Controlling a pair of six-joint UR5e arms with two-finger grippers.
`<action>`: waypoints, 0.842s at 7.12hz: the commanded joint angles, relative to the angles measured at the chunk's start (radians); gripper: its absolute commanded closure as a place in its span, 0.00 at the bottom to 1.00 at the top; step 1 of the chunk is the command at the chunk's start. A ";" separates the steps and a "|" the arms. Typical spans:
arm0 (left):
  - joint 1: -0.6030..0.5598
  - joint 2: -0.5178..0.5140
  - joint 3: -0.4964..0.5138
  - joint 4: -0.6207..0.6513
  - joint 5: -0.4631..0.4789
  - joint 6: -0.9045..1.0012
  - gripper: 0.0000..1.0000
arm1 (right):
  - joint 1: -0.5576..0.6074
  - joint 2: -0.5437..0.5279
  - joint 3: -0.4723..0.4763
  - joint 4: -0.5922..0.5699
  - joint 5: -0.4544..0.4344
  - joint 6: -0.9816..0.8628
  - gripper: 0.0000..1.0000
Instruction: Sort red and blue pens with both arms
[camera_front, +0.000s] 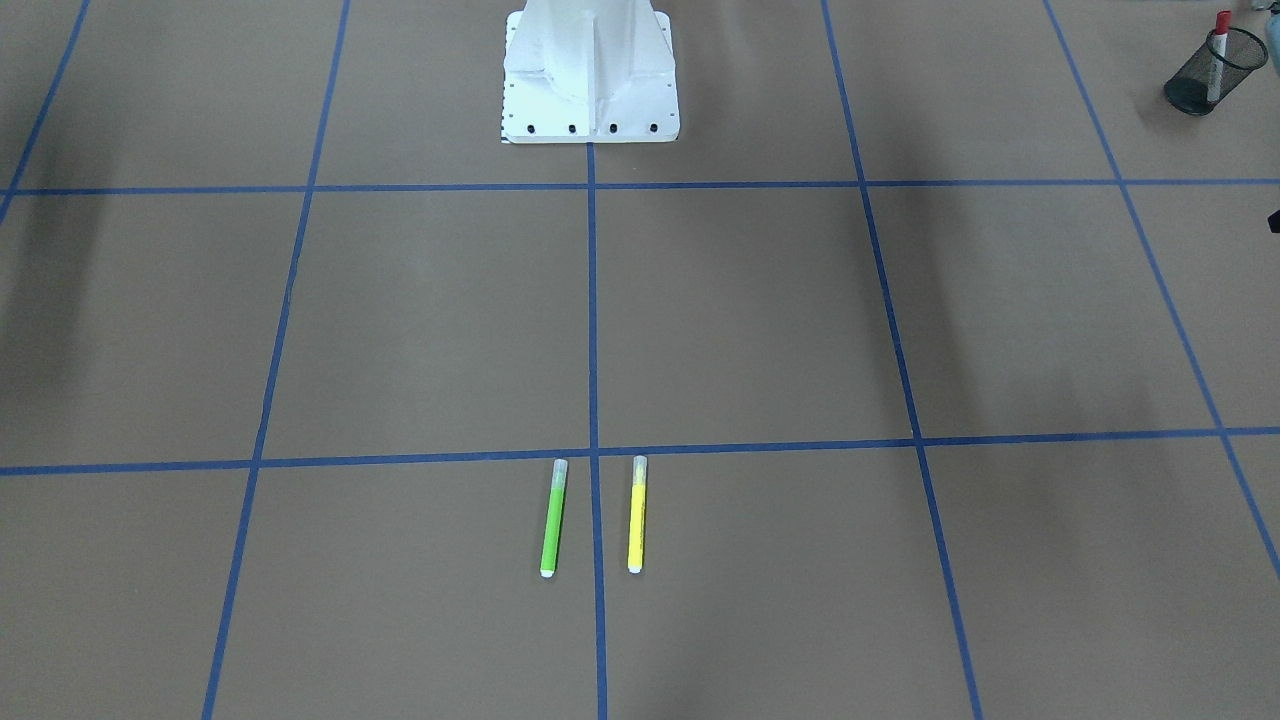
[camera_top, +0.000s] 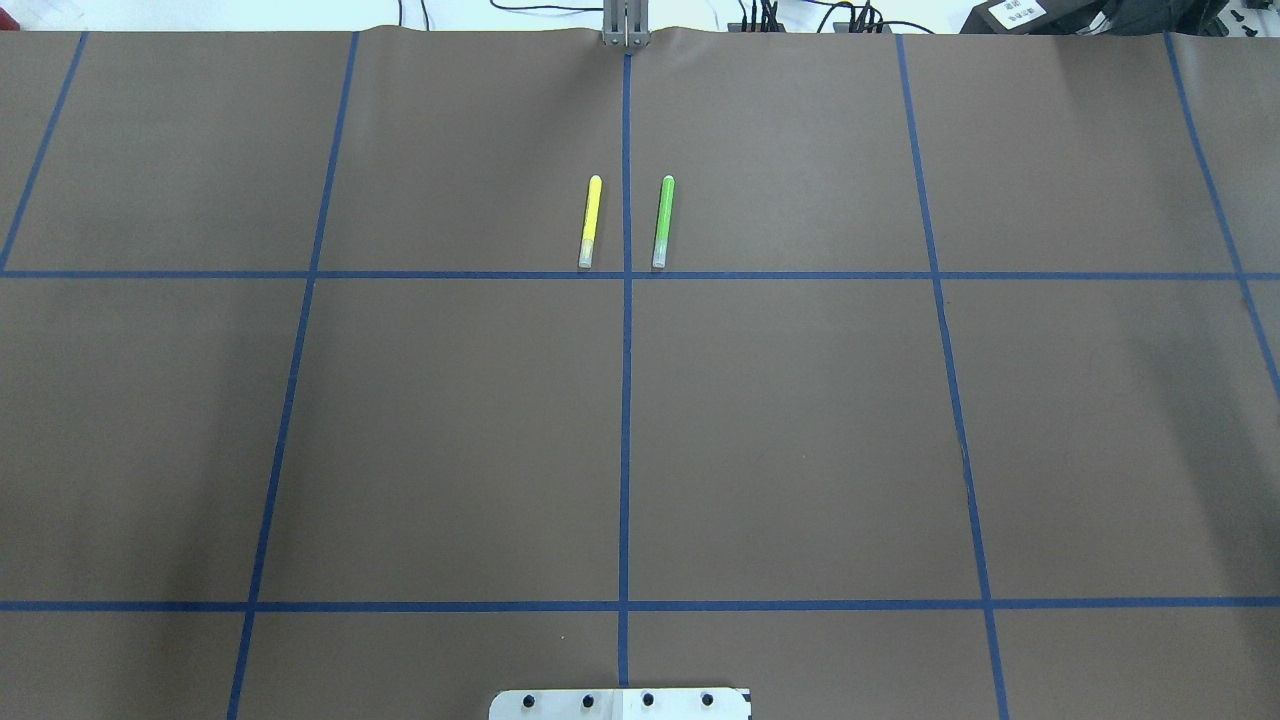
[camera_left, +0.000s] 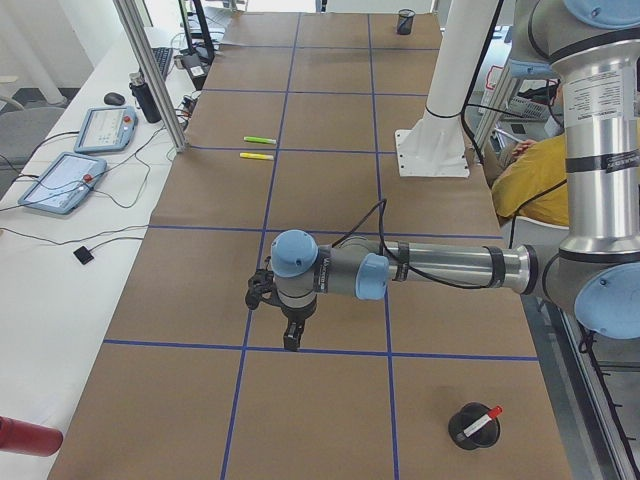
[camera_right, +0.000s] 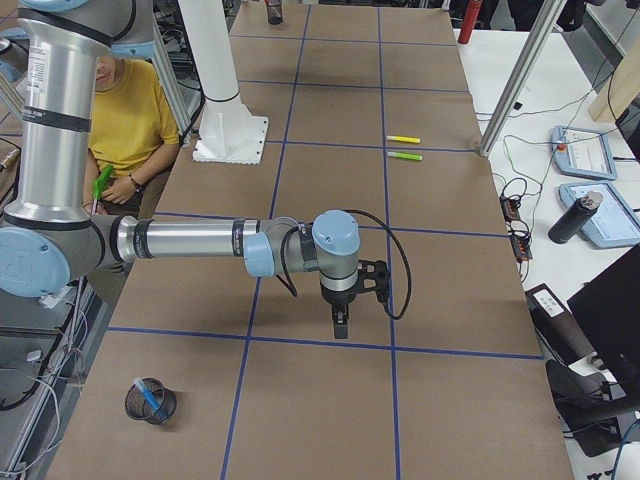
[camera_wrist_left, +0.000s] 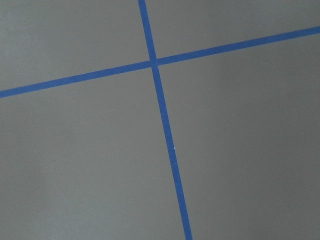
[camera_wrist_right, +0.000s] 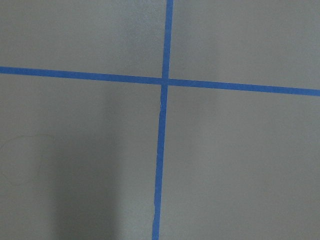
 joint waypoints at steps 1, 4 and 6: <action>-0.009 0.012 -0.002 -0.002 -0.001 0.000 0.00 | 0.000 0.001 0.003 0.000 0.002 0.001 0.00; -0.031 0.035 -0.018 -0.002 -0.003 -0.002 0.00 | 0.000 0.001 0.006 0.002 0.002 0.002 0.00; -0.031 0.045 -0.036 0.002 0.009 -0.002 0.00 | 0.000 0.001 0.006 0.002 -0.002 0.001 0.00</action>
